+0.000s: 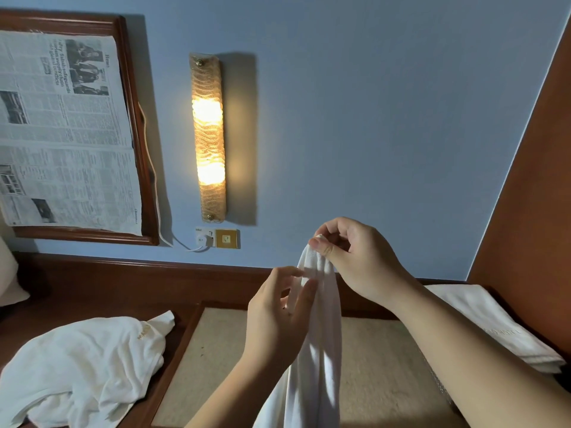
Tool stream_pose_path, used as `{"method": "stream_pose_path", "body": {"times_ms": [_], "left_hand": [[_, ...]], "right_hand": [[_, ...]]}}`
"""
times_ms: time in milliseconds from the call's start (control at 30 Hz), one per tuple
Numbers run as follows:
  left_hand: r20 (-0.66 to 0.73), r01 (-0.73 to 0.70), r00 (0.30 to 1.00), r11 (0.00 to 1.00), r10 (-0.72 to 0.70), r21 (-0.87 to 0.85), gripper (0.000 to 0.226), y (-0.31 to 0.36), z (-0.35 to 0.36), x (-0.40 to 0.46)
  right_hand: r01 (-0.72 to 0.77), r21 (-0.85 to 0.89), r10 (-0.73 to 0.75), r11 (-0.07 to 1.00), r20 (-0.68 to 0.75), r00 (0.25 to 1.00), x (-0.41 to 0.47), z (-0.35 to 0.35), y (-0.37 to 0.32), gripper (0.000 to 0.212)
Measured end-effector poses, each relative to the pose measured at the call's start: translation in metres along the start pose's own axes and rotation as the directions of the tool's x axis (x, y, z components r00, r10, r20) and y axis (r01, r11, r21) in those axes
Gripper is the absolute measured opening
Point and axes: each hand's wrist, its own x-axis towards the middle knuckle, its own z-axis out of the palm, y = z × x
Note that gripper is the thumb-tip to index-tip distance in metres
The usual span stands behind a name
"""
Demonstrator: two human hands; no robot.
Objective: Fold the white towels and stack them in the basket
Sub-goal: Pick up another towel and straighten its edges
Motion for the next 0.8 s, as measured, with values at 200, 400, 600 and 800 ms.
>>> {"method": "stream_pose_path", "body": {"times_ms": [200, 400, 600, 800], "left_hand": [[0.09, 0.008, 0.996, 0.999, -0.011, 0.032, 0.023, -0.001, 0.003, -0.002], [0.078, -0.028, 0.997, 0.989, 0.017, 0.147, 0.047, -0.01, 0.015, -0.029], [0.003, -0.062, 0.998, 0.979, 0.063, 0.194, 0.041, 0.008, -0.007, -0.015], [0.248, -0.237, 0.953, 0.938, 0.174, 0.252, 0.036, 0.048, -0.043, 0.012]], "right_hand": [[-0.005, -0.003, 0.005, 1.0, 0.057, 0.998, -0.005, -0.017, -0.003, 0.007], [-0.062, -0.05, 0.062, 0.997, -0.003, 0.998, -0.014, -0.031, 0.004, 0.009], [-0.049, 0.0, 0.049, 0.999, 0.124, 0.991, -0.028, -0.057, 0.002, 0.005], [0.014, -0.009, -0.008, 1.0, 0.484, 0.875, -0.031, -0.092, -0.026, 0.032]]}}
